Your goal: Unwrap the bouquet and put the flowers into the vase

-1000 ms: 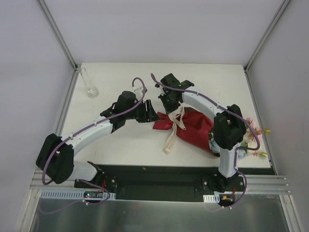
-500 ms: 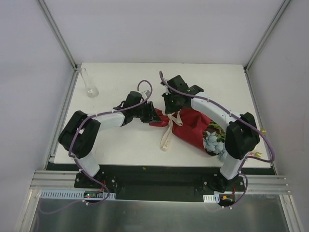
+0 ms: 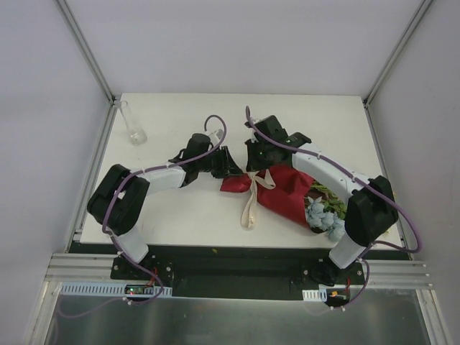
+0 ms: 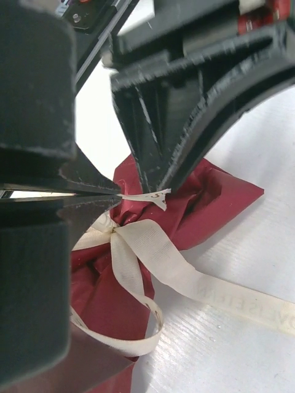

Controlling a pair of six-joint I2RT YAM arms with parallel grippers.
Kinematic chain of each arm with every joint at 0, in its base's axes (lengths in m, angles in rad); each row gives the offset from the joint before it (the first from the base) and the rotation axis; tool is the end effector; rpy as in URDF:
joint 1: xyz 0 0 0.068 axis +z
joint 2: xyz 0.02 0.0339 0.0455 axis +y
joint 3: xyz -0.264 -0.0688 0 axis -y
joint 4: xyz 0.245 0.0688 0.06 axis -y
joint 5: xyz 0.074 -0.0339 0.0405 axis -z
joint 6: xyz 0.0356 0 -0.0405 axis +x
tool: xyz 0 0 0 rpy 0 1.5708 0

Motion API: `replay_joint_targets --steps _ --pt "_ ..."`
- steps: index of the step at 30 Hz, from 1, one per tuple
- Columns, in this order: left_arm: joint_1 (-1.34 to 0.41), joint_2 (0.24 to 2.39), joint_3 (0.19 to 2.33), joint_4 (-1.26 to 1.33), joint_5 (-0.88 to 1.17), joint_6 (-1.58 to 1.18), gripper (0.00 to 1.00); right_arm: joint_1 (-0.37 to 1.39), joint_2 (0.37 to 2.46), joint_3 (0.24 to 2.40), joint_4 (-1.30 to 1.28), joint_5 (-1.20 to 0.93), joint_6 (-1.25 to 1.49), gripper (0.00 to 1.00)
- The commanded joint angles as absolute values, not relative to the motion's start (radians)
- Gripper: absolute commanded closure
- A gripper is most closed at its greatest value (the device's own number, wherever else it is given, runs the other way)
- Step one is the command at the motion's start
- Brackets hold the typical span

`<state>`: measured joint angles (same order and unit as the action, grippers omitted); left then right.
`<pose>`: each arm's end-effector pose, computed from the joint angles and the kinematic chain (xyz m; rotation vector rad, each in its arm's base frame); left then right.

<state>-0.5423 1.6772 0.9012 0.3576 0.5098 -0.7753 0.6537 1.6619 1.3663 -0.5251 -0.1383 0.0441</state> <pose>0.3002 -0.2012 0.2045 0.1125 2.1955 -1.3087 0.2910 0.2291 0.2825 -0.7951 2.3057 0.4868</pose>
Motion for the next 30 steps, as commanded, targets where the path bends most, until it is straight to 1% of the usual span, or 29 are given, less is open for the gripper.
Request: replay_joint_targets --steps 1,7,15,24,30 --pt "-0.545 1.727 0.867 0.468 0.529 -0.831 0.77 0.660 1.575 1.355 -0.471 -0.149 0.087 0.99" --pt "-0.545 1.796 0.789 0.593 0.549 -0.891 0.78 0.663 1.548 1.373 -0.450 -0.164 0.110 0.99" --pt "-0.545 1.824 0.736 0.660 0.557 -0.917 0.79 0.664 1.487 1.454 -0.454 -0.179 0.137 0.99" --pt "-0.545 1.833 0.706 0.686 0.558 -0.920 0.78 0.666 1.350 1.618 -0.466 -0.227 0.176 0.99" --pt "-0.545 1.835 0.704 0.686 0.561 -0.917 0.77 0.667 1.215 1.672 -0.367 -0.242 0.198 0.99"
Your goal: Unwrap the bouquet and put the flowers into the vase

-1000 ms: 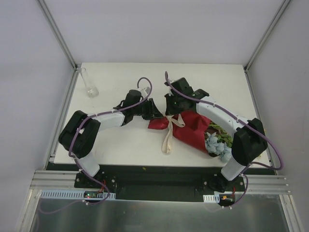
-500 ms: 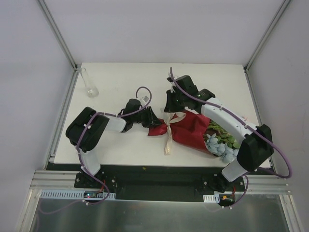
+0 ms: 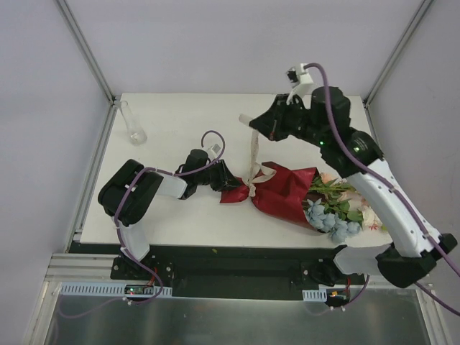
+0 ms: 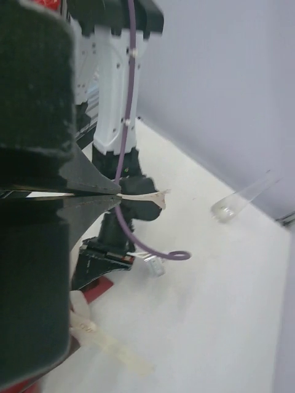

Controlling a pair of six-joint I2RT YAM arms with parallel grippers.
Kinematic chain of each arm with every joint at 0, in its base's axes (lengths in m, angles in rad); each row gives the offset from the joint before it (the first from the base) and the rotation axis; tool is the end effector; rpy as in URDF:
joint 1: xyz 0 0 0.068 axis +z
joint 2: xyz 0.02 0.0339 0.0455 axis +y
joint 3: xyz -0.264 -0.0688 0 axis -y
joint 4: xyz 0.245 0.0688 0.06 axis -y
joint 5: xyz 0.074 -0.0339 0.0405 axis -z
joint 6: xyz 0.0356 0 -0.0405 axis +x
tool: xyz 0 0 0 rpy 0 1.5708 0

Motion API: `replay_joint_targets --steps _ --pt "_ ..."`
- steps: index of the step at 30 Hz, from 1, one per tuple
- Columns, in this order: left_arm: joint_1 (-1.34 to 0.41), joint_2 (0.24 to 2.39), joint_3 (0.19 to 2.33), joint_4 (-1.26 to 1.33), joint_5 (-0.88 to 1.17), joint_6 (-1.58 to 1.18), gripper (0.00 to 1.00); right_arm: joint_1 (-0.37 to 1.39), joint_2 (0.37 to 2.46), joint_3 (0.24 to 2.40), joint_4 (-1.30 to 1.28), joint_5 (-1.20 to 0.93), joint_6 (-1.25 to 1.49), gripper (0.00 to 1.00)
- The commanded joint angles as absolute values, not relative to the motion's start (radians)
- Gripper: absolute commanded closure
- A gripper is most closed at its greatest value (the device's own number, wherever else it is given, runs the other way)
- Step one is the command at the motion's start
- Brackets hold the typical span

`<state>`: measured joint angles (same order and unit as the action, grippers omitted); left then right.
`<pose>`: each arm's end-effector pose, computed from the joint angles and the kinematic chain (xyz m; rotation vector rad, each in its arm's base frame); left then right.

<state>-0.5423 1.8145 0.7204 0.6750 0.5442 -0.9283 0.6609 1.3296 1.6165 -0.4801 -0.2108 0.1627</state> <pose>0.2859 -0.1938 0.1370 -0.0310 2.2494 -1.4221 0.2178 0.1788 0.4758 -0.6022 1.7245 0.7761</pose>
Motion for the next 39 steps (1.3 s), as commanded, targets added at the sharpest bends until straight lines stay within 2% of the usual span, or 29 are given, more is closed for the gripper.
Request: replay_joint_targets --steps 1,15,19,23,27,29,33,37,39 --pt "-0.545 1.838 0.706 0.686 0.566 -0.919 0.77 0.667 1.200 1.672 -0.353 -0.238 0.199 0.99" --pt "-0.545 1.829 0.709 0.686 0.577 -0.917 0.76 0.666 1.081 1.729 -0.238 -0.294 0.156 0.99" --pt "-0.545 1.796 0.718 0.658 0.578 -0.902 0.74 0.666 1.069 1.660 -0.224 -0.461 0.167 0.99" --pt "-0.545 1.747 0.739 0.627 0.601 -0.893 0.70 0.675 0.987 1.496 -0.316 -0.512 0.101 0.99" --pt "-0.545 1.681 0.749 0.569 0.609 -0.861 0.62 0.676 0.899 1.320 -0.435 -0.433 0.051 0.99" --pt "-0.545 1.622 0.739 0.540 0.606 -0.828 0.53 0.677 0.853 1.264 -0.529 -0.344 0.031 0.99" --pt "-0.545 1.497 0.726 0.427 0.580 -0.767 0.40 0.676 0.795 1.220 -0.600 -0.135 0.025 0.99" --pt "-0.545 1.428 0.773 0.215 0.554 -0.721 0.39 0.676 0.764 1.203 -0.638 -0.084 -0.023 0.99" --pt "-0.548 1.417 0.795 0.201 0.578 -0.729 0.39 0.675 0.735 1.187 -0.631 -0.090 -0.051 0.99"
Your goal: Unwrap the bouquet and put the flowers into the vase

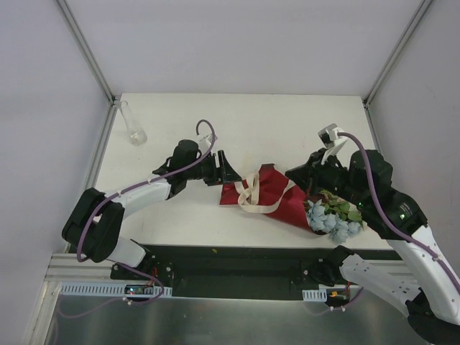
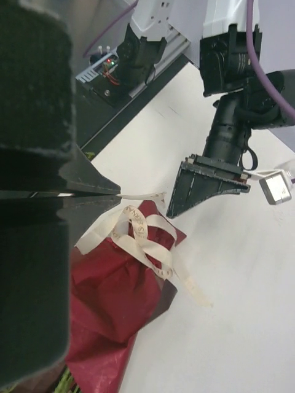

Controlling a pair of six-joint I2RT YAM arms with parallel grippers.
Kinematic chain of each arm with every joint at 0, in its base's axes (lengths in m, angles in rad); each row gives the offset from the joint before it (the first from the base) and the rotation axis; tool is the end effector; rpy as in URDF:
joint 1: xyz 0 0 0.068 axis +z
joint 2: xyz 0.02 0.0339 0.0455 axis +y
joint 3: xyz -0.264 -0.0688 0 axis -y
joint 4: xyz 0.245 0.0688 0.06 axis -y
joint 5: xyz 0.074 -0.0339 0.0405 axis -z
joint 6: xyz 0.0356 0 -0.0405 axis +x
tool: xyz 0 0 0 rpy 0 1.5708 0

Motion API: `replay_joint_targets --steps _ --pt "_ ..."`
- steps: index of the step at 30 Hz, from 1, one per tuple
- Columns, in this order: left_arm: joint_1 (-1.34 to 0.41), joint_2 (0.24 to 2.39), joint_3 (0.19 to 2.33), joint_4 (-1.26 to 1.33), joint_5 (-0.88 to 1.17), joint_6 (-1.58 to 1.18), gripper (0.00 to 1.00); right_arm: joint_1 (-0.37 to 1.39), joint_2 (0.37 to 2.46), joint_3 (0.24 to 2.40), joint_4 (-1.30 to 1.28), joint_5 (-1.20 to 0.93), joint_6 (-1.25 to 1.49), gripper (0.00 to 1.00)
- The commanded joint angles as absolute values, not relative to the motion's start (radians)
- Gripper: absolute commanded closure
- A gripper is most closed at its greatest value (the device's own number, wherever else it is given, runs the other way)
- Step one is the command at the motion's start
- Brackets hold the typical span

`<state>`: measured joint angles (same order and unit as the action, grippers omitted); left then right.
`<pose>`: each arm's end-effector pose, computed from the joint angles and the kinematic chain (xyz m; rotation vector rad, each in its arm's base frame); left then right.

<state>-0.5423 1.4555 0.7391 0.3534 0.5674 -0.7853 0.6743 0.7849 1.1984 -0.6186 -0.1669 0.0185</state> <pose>0.2565 -0.1769 0.2232 0.1656 2.1468 -1.3820 0.1059 0.0922 0.4313 -0.7014 1.6785 0.6440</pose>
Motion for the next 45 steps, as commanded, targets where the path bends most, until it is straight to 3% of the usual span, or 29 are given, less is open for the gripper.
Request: replay_joint_targets --steps 1,7,10,11,12,22,30,36,41,45 --pt "-0.552 1.419 0.801 0.198 0.581 -0.742 0.39 0.675 0.723 1.166 -0.624 -0.092 -0.055 0.99" --pt "-0.601 1.480 0.867 0.163 0.500 -0.801 0.42 0.675 0.658 1.109 -0.609 -0.090 -0.063 0.99" --pt "-0.624 1.522 0.893 0.149 0.460 -0.869 0.52 0.676 0.637 1.091 -0.609 -0.095 -0.066 0.99" --pt "-0.627 1.534 0.894 0.149 0.447 -0.896 0.62 0.676 0.627 1.083 -0.609 -0.091 -0.064 0.99" --pt "-0.630 1.537 0.893 0.149 0.436 -0.917 0.64 0.675 0.623 1.077 -0.607 -0.084 -0.061 0.99" --pt "-0.650 1.516 0.824 0.133 0.224 -1.153 0.53 0.676 0.548 1.002 -0.586 -0.120 -0.051 0.99" --pt "-0.660 1.562 0.851 0.133 0.212 -1.218 0.59 0.675 0.479 0.969 -0.589 -0.150 -0.057 0.99" --pt "-0.672 1.586 0.851 0.135 0.219 -1.282 0.55 0.676 0.482 0.977 -0.575 -0.169 -0.077 0.99" --pt "-0.713 1.609 0.881 0.135 0.209 -1.299 0.61 0.675 0.486 0.976 -0.561 -0.184 -0.075 0.99" --pt "-0.718 1.583 0.853 0.133 0.166 -1.318 0.74 0.675 0.480 0.977 -0.561 -0.189 -0.071 0.99"
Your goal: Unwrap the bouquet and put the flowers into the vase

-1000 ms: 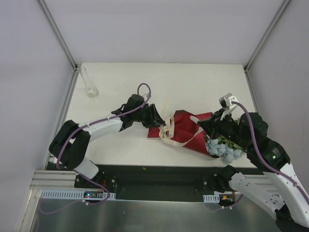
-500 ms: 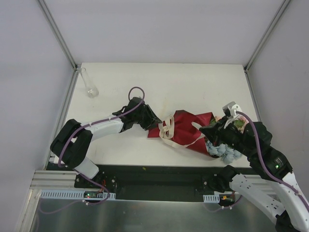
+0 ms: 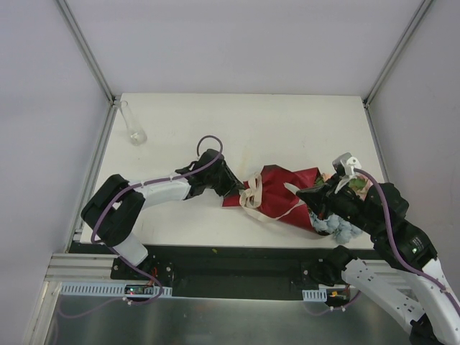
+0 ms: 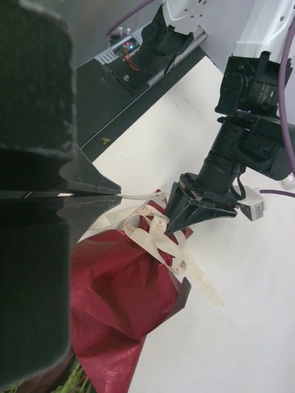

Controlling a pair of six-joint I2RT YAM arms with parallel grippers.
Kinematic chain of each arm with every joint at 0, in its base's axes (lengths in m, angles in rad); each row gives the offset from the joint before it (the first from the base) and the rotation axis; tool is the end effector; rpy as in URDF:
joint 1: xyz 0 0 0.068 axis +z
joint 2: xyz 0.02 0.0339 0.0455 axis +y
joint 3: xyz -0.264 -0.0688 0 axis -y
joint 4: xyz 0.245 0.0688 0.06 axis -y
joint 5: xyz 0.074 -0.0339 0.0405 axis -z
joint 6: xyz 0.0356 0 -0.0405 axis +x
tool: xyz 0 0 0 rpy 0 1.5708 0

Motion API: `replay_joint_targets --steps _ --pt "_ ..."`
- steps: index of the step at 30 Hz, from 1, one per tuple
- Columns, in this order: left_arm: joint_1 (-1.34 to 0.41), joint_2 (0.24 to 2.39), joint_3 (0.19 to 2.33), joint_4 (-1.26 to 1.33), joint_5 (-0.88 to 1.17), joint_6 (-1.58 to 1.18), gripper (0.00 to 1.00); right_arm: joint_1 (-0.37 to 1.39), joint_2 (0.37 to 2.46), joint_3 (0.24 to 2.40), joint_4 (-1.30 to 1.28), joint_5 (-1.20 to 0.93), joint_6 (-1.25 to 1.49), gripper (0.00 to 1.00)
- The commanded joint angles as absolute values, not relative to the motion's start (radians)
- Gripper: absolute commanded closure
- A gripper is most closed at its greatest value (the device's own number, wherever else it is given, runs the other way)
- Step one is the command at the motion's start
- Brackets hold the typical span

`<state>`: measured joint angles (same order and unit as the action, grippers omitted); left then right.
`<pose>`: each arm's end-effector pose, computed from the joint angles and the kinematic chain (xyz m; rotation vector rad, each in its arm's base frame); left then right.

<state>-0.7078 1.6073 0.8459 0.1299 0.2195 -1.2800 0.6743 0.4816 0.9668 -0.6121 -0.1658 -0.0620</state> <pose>0.2504 -0.2244 0.1875 -0.5777 2.4646 -1.2271 0.0612 0.0564 0.3893 -0.7396 1.5661 0.5953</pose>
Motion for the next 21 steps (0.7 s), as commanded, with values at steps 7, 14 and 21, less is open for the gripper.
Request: replay_joint_targets --steps 7,14,21 --pt "-0.718 1.513 0.850 0.133 0.104 -1.276 0.99 0.676 0.462 0.971 -0.583 -0.201 -0.057 0.99" --pt "-0.736 1.431 0.937 0.065 0.043 -1.080 1.00 0.675 0.434 0.991 -0.620 -0.154 -0.044 0.99" --pt "-0.747 1.348 1.040 -0.080 -0.090 -0.865 1.00 0.675 0.339 1.072 -0.696 0.113 -0.071 0.99"
